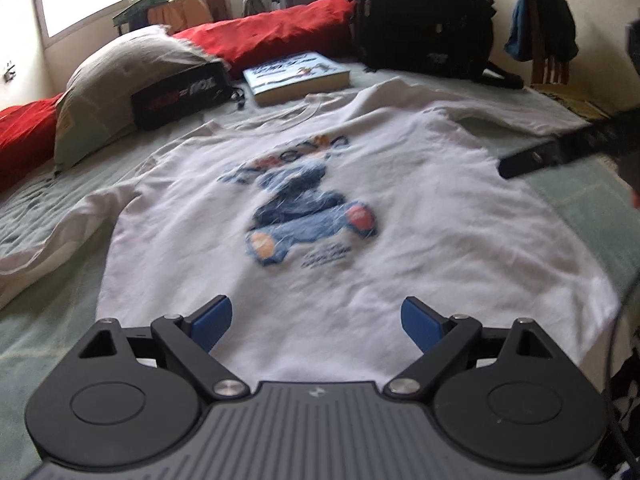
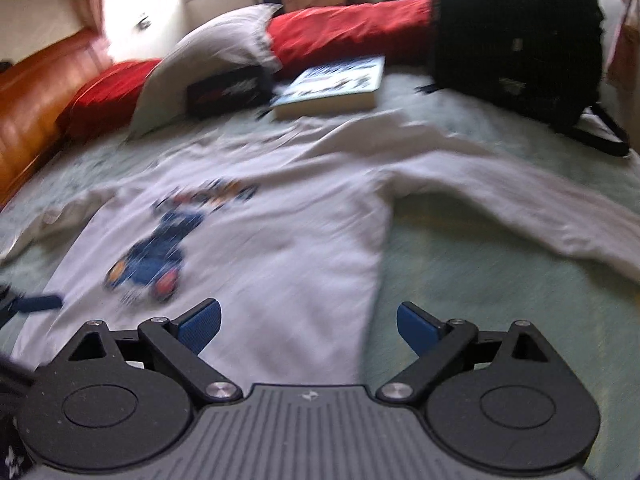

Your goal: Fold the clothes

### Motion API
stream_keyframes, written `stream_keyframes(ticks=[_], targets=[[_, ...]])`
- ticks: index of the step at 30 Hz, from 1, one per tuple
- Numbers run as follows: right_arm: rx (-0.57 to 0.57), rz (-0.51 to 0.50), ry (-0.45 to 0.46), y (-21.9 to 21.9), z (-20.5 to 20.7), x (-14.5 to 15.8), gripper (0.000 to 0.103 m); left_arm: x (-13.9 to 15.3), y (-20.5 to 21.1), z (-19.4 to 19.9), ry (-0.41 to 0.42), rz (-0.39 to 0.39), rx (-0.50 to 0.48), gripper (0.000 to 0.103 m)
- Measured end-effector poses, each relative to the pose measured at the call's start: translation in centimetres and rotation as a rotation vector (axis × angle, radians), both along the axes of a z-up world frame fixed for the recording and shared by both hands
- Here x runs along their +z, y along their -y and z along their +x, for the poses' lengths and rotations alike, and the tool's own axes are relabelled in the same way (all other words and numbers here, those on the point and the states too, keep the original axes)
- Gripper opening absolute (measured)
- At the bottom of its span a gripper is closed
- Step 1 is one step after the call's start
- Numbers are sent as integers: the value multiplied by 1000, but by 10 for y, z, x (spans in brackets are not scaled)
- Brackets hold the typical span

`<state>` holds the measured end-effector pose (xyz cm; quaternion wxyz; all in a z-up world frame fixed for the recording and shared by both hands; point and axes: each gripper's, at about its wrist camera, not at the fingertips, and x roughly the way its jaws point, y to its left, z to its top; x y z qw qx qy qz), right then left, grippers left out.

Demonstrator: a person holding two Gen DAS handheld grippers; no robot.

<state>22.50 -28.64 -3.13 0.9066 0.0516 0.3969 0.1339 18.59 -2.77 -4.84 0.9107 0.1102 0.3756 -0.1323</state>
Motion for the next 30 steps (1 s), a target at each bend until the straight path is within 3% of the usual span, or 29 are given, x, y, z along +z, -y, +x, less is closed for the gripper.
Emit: stream_keyframes(ticks=[6,10,14,21,26,30], targets=[[32,-93,7,-39,-31,-5,97,-20,-22,-6,-42,-45,21,94],[28,-167,76,-56,-49,6,100,-15,-30,-13,-27,-71,25,94],[49,-98,86,-60,-58,10,103,-1,-38,-21,14,-111,28,94],[55,-96,-21,-71,-60,-32,103,-17,-43,-33,-65,-102,52,94],[102,-129,56,-66,-84,-48,103,-10,-47,-49,-61,-102,41,95],[101,-83,77,-49,-94,-44,103,4,-39,-43,-23,-106,49,95]])
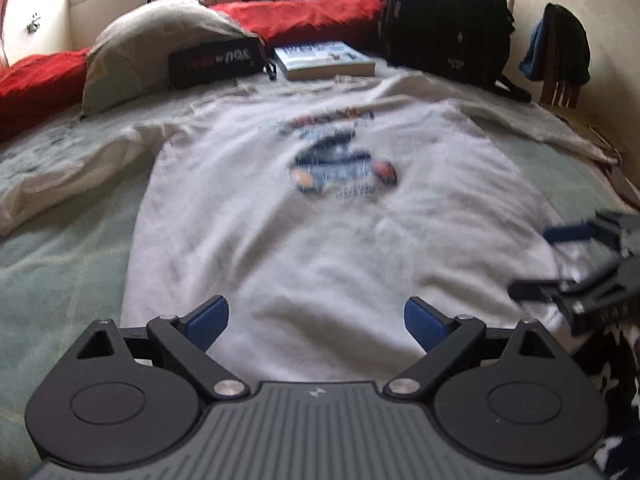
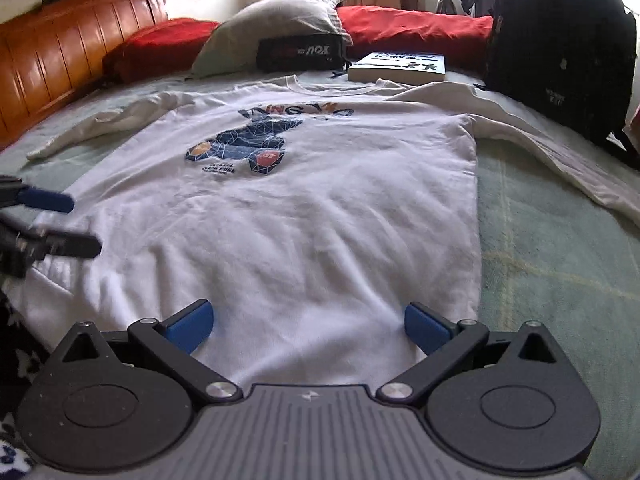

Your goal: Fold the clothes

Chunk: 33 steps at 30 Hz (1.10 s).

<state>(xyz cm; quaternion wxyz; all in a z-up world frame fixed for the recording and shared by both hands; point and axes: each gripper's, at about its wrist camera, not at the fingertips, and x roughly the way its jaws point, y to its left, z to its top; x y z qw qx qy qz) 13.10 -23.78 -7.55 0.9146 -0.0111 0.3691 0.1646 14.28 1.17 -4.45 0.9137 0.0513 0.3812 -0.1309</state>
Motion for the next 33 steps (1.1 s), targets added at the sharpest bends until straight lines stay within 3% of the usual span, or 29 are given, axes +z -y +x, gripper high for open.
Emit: stream_keyframes(ticks=[5,12,18,22,28,32,33], targets=[[-97,92,21,57,12,18,103,6,30,14,25,21,-67,95],[-351,240,2,172,76,29,103,-4,71,21,39,57,-159,95],[-393,352,17,218,130,42,103,-16,75,31,4,67,-148,95],[-339,385,22,207,176,52,103,-11,66,39,28,58,-119,95],[-172,434,-20,145,256,71,103,1,51,51,102,95,-103,95],[-51,355,-23,83,307,85,102,-1,33,61,123,74,-69,95],[-21,295,-19,67,319,87,99,-2,28,63,127,67,-60,95]])
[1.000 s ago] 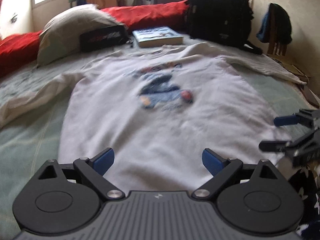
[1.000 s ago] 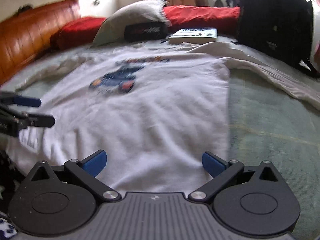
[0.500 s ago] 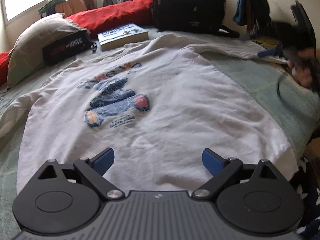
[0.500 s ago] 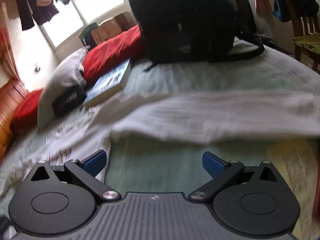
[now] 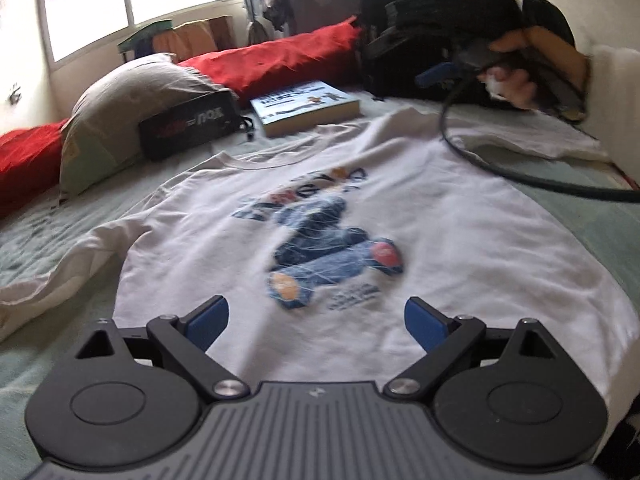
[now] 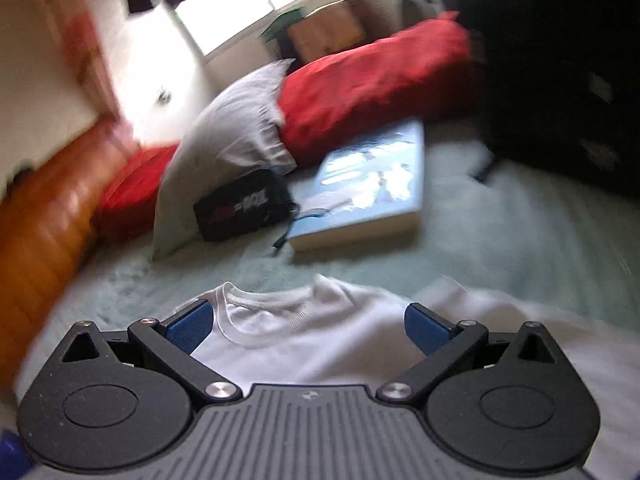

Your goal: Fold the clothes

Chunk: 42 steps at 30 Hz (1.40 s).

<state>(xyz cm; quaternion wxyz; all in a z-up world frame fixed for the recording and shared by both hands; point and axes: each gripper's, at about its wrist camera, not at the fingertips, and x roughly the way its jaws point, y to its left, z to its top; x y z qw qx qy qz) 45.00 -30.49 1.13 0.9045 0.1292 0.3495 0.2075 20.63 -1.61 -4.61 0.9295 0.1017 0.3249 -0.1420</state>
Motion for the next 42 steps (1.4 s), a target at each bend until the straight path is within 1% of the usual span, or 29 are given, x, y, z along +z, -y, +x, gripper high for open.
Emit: stream_keyframes(ticks=[1,2,3,4,6,8,12,13,14,15,16,17,19,20,21,25,26,29,30,31,32,33,34,36,37,39,41,42], targets=[[28,-84,10,-16,12,1,85,-2,-5,2,-1,-10,6,95],[43,-174,12,-29,24,-1,68,-4,-10,3,-5,-22,11,95],[50,-267,8,-40,35,-6,62,-6,-15,4,-10,-33,16,95],[54,-325,-3,-47,45,-11,56,-9,-20,5,-15,-44,21,95],[65,-367,-32,-47,62,-24,55,-14,-27,7,-27,-62,28,95],[78,-384,-84,-43,73,-38,55,-18,-32,9,-35,-75,32,95],[90,-428,-155,-37,79,-61,56,-22,-38,12,-36,-94,32,95],[96,-431,-152,-37,77,-64,56,-24,-38,13,-36,-98,34,95],[107,-441,-137,-40,75,-65,52,-25,-39,14,-37,-103,35,95],[124,-454,-120,-43,74,-65,45,-26,-40,14,-38,-106,36,95],[142,-466,-103,-47,74,-65,19,-27,-40,15,-39,-106,36,95],[147,-480,-85,-52,75,-64,10,-28,-40,15,-39,-106,37,95],[135,-508,-41,-61,79,-62,9,-28,-40,15,-38,-107,37,95],[118,-505,-16,-64,83,-62,2,-28,-40,15,-36,-110,38,95],[95,-494,-1,-66,87,-62,3,-28,-40,15,-37,-113,39,95],[21,-432,-21,-55,91,-57,4,-27,-42,14,-38,-114,36,95],[6,-399,-11,-47,84,-50,9,-28,-42,14,-37,-115,36,95],[0,-298,-15,-27,58,-29,16,-29,-42,14,-35,-116,36,95],[2,-279,-27,-22,51,-24,17,-29,-42,15,-35,-116,36,95],[4,-277,-50,-20,48,-26,22,-30,-42,15,-34,-116,36,95],[4,-280,-76,-19,46,-30,28,-30,-42,15,-34,-114,37,95],[4,-284,-103,-19,45,-35,31,-30,-42,15,-34,-114,37,95],[5,-287,-130,-18,43,-39,32,-30,-42,15,-35,-113,38,95],[-40,-337,-157,-18,51,-56,32,-31,-41,15,-38,-110,41,95],[-64,-338,-159,-16,58,-65,33,-31,-41,15,-39,-106,42,96],[-107,-289,-111,-12,69,-71,36,-32,-40,16,-41,-98,42,96],[-161,-263,-104,-7,75,-66,46,-31,-40,16,-44,-94,43,96],[-171,-252,-104,-4,72,-61,46,-31,-40,15,-45,-93,44,96]])
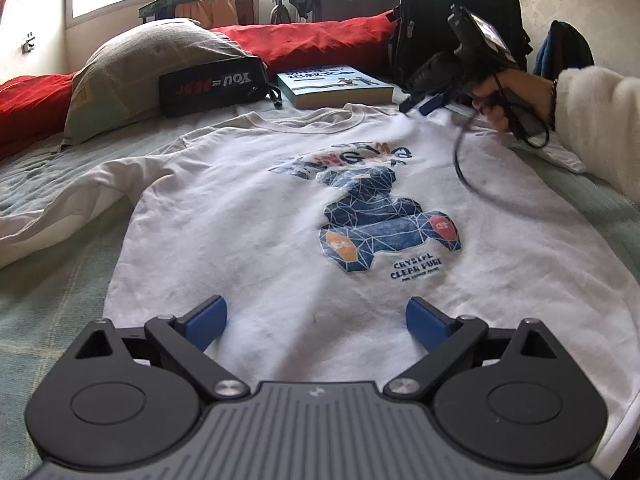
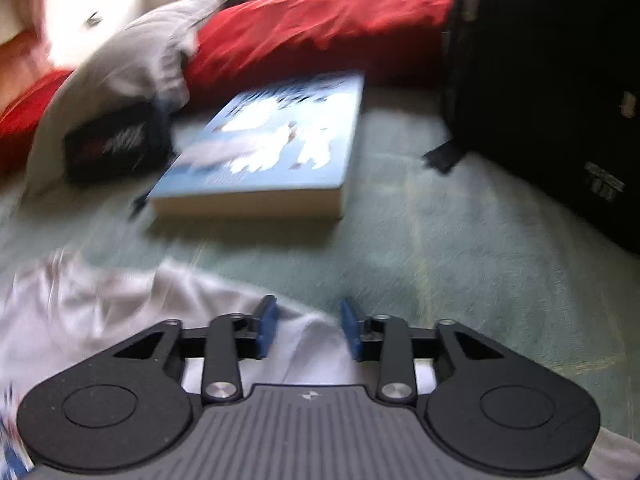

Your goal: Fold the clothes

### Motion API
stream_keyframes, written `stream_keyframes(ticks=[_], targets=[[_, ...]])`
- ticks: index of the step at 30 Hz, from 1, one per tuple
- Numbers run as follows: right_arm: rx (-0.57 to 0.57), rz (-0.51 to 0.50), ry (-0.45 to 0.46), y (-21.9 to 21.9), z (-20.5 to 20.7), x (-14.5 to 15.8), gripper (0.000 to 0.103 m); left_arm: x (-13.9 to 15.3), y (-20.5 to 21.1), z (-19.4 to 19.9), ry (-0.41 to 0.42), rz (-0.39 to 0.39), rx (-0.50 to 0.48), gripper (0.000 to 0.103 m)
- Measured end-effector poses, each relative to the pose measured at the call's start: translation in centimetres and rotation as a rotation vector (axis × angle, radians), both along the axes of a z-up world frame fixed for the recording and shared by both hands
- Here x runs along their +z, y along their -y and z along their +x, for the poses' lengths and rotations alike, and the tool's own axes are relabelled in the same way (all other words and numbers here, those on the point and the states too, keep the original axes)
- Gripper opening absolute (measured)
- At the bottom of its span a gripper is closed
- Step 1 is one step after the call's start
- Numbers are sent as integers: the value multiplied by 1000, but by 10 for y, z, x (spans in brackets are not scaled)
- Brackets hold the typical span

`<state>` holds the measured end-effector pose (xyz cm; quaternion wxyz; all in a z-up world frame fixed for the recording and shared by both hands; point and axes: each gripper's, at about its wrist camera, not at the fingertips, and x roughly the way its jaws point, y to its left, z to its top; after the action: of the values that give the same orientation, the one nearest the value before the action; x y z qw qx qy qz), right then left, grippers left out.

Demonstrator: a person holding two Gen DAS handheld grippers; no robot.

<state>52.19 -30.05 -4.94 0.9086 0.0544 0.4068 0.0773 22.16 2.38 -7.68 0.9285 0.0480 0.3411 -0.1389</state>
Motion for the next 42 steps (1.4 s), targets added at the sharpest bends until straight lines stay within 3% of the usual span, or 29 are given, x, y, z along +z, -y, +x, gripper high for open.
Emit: stream_keyframes(ticks=[3,5,8,11,15,18,23,28,33,36,42], targets=[[11,20,10,9,-23,21,55,3,-2,-2,-1,-3,3,96],[31,10,26,16,-49,32,68,6,-2,-3,1,-8,8,96],[47,7,24,35,-88,30,70,8,-2,-5,-1,-19,4,96],[-3,-46,-46,55,-109,0,70,9,1,-9,-15,-14,-3,96],[-48,-26,-23,77,-137,-10,71,7,4,-17,-38,39,-14,96],[-87,-22,-31,72,-151,5,74,8,-1,-21,-62,38,-18,96],[74,-55,37,16,-169,37,94,23,-10,-17,-52,21,-2,96],[197,-36,23,-57,-148,43,99,27,-17,-9,-28,-9,41,96],[210,-122,-104,-121,-102,1,101,6,-29,-5,-80,-51,46,96],[160,-170,-71,-136,-81,-19,103,4,-36,-6,-74,-69,17,97],[79,-167,-37,-138,-45,-19,103,4,-36,-1,-83,-71,13,99]])
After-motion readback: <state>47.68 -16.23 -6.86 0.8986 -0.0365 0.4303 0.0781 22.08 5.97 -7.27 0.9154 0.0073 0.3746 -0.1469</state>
